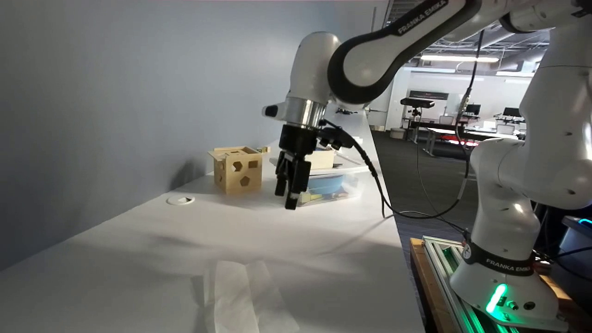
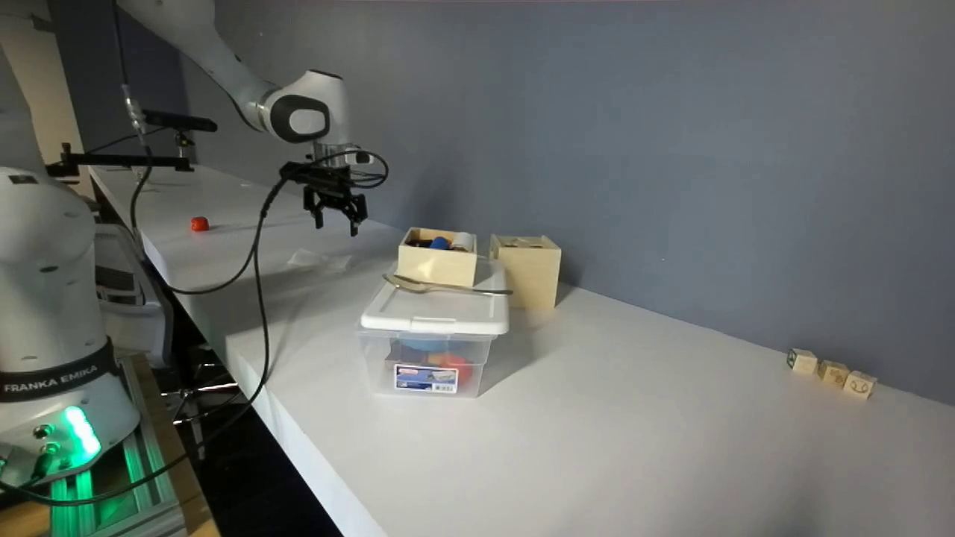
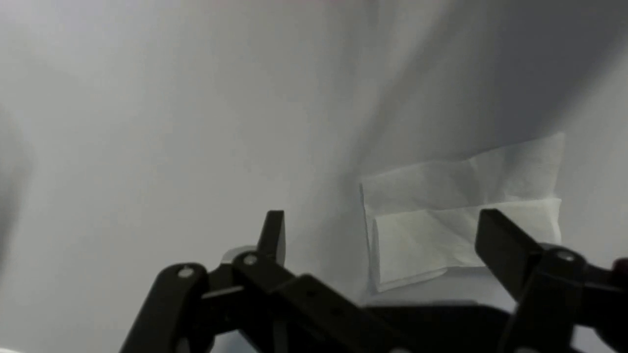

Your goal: Put the serviette on the lunchbox, and then move it closer to the wooden object

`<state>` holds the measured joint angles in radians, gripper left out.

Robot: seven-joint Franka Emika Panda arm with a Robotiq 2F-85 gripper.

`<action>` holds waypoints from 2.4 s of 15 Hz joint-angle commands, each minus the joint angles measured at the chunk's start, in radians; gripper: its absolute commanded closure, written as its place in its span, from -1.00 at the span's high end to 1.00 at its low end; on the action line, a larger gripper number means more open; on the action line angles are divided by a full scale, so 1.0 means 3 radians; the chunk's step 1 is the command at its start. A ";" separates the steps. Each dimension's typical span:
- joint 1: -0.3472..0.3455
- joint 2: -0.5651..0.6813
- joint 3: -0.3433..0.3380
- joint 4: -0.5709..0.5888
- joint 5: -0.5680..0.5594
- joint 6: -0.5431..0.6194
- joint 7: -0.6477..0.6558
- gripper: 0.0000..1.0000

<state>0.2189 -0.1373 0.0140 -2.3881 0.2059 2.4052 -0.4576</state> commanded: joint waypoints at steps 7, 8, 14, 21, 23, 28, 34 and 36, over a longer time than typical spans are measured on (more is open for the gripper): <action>-0.0048 0.1201 0.0460 0.0808 -0.0506 0.0239 0.0115 1.00; -0.0055 0.1275 0.0488 0.0850 -0.0546 0.0266 0.0122 1.00; -0.0126 0.1518 0.0588 0.1014 -0.0532 0.0393 0.0127 0.32; -0.0126 0.1620 0.0645 0.1088 -0.0607 0.0345 0.0135 -0.68; -0.0125 0.1583 0.0663 0.1084 -0.0608 0.0337 0.0148 -0.96; -0.0183 0.1345 0.0748 0.1076 -0.0450 0.0287 0.0140 -1.00; -0.0236 0.0716 0.0672 0.0879 -0.0410 0.0270 0.0420 -1.00; -0.0243 0.0619 0.0618 0.0883 -0.0436 0.0158 0.0523 -1.00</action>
<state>0.1545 0.1357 0.2165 -2.0753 0.0831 2.4943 -0.3568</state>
